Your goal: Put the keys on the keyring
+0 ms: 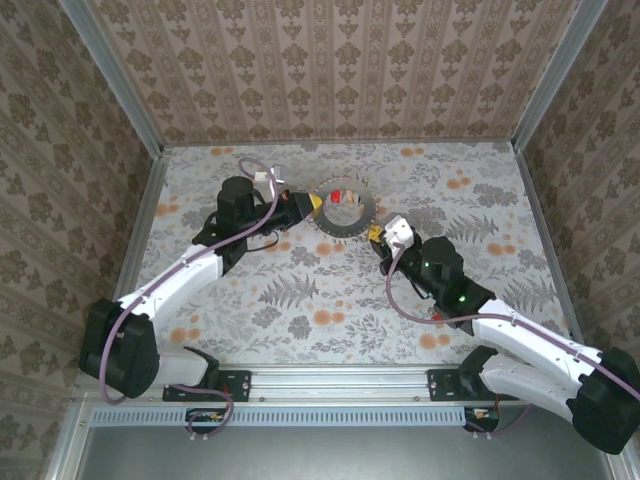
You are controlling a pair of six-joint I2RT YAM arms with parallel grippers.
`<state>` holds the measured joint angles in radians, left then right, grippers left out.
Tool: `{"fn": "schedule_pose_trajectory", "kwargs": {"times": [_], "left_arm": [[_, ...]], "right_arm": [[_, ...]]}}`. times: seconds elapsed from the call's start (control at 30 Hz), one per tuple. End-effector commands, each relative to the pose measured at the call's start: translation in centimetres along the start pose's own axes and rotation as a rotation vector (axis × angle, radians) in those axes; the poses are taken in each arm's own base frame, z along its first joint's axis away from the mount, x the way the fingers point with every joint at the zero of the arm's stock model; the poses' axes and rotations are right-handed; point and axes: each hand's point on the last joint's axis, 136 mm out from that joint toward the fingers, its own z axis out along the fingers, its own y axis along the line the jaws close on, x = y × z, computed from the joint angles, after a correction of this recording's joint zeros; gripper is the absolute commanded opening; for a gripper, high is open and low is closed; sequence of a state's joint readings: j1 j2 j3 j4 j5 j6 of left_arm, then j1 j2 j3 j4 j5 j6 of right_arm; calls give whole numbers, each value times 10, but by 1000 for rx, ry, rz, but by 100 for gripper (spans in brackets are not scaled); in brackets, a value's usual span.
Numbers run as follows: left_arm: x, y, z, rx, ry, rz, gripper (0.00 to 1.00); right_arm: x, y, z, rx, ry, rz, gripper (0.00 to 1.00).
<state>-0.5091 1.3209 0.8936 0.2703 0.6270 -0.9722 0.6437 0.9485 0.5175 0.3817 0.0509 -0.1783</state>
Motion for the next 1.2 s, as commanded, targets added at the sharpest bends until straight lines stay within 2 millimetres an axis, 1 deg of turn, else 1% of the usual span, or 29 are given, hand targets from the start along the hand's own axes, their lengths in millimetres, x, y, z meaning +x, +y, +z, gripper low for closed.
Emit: {"fn": "schedule_pose_trajectory", "kwargs": {"times": [0.0, 0.1, 0.13, 0.17, 0.23, 0.3, 0.43, 0.47, 0.53, 0.6, 0.67, 0.7, 0.77, 0.83, 0.9, 0.97, 1.1, 1.17], "left_arm": [[21, -7, 5, 31, 97, -3, 1], [26, -1, 9, 17, 124, -24, 16], [27, 0, 10, 16, 130, -28, 22], [27, 1, 10, 15, 130, -30, 26], [29, 2, 11, 14, 136, -33, 27], [29, 4, 12, 5, 138, -31, 33], [31, 10, 12, -14, 142, -33, 34], [32, 13, 12, -25, 144, -34, 36], [36, 20, 12, -47, 154, -42, 38], [41, 30, 12, -80, 162, -43, 44], [48, 42, 9, -124, 171, -47, 48], [47, 50, 8, -158, 154, -47, 50], [51, 59, 5, -193, 152, -49, 57], [56, 66, 3, -215, 155, -46, 59], [60, 75, 0, -253, 161, -42, 64], [62, 80, -3, -276, 158, -22, 65], [65, 77, -5, -315, 172, 69, 66], [68, 73, -3, -331, 201, 131, 66]], "right_arm": [[-69, -9, -9, 10, -287, 37, 0], [-72, -6, -8, -14, -306, 44, 0], [-72, -5, -7, -18, -301, 44, 0], [-70, -5, -6, -23, -292, 44, 0], [-65, -5, -5, -19, -262, 40, 0], [-57, -5, -4, -15, -222, 30, 0], [-43, -5, -2, -17, -151, 17, 0], [-39, -5, -1, -21, -128, 17, 0], [-32, -6, 1, -31, -80, 20, 0], [-23, -7, 2, -41, -36, 25, 0], [-13, -9, 5, -59, 18, 49, 0], [-9, -10, 6, -69, 42, 66, 0], [-1, -8, 8, -112, 70, 83, 0], [5, -7, 9, -136, 94, 97, 0], [11, -4, 12, -176, 121, 103, 0], [21, 4, 14, -232, 180, 103, 0], [50, 23, 11, -363, 355, 80, 0], [59, 32, 7, -423, 418, 69, 0]]}}
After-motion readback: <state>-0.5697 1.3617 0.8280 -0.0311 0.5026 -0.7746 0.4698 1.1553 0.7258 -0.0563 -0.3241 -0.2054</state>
